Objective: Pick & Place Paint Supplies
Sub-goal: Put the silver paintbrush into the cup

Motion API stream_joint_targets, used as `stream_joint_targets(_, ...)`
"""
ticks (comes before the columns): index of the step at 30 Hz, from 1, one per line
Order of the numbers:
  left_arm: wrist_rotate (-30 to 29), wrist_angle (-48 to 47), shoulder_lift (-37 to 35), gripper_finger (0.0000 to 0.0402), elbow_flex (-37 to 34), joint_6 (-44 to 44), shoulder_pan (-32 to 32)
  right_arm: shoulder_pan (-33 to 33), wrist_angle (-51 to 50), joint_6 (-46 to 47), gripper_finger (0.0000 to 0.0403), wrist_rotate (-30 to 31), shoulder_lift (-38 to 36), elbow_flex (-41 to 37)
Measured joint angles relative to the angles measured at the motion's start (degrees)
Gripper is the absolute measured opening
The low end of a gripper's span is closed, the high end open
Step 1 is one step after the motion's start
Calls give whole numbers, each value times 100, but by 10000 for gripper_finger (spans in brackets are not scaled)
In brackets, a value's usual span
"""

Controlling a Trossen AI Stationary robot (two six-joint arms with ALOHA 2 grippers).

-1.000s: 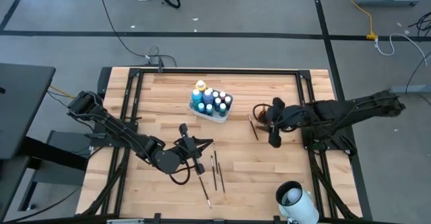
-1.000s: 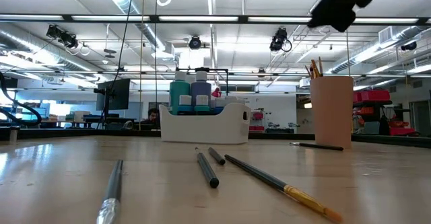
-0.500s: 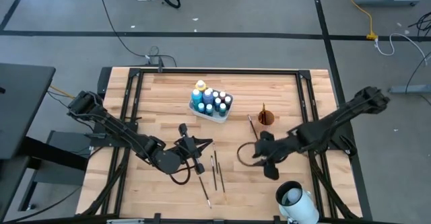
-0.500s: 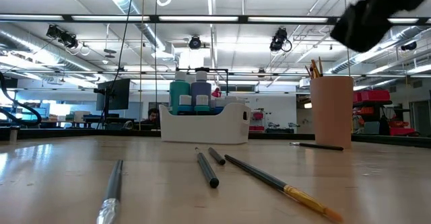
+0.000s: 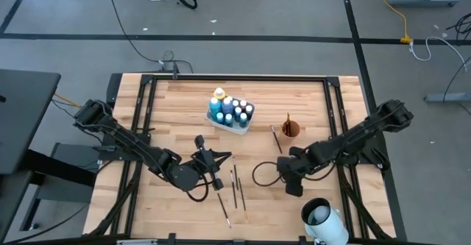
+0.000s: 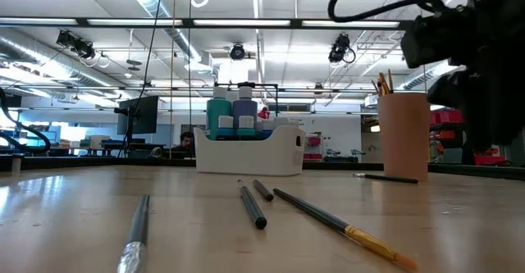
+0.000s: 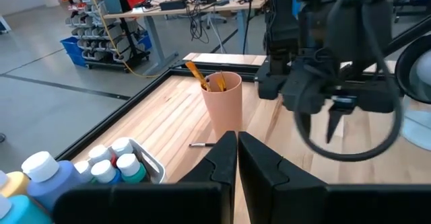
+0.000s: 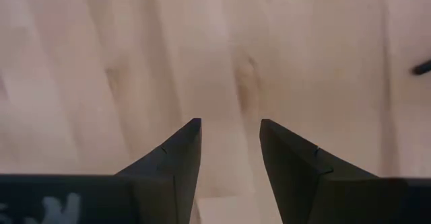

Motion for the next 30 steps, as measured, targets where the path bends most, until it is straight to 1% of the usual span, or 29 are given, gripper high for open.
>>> stream_joint_targets(9, 2, -80, 0, 22, -1, -92, 2, -262, -132, -150, 154, 125, 0, -3)
stream_joint_targets(12, 2, -86, 0, 22, -1, -92, 0, -284, -116, -19, 154, 49, 0, -105)
stream_joint_targets(18, 0, -108, 0, 22, -1, -95, 2, -287, -108, 266, 144, -344, 0, -269)
stream_joint_targets(21, 0, -108, 0, 22, -1, -94, 1, -313, -106, 280, 135, -346, 0, -269)
stream_joint_targets(23, 0, -108, 0, 22, -1, -92, 0, -379, -102, 239, 131, -249, 0, -269)
stream_joint_targets(26, 0, -106, 0, 22, -1, -95, 2, -524, -29, 89, 130, 82, 0, -272)
stream_joint_targets(30, 0, -106, 0, 22, -1, -206, 1, -774, 468, 6, 130, 240, 0, -430)
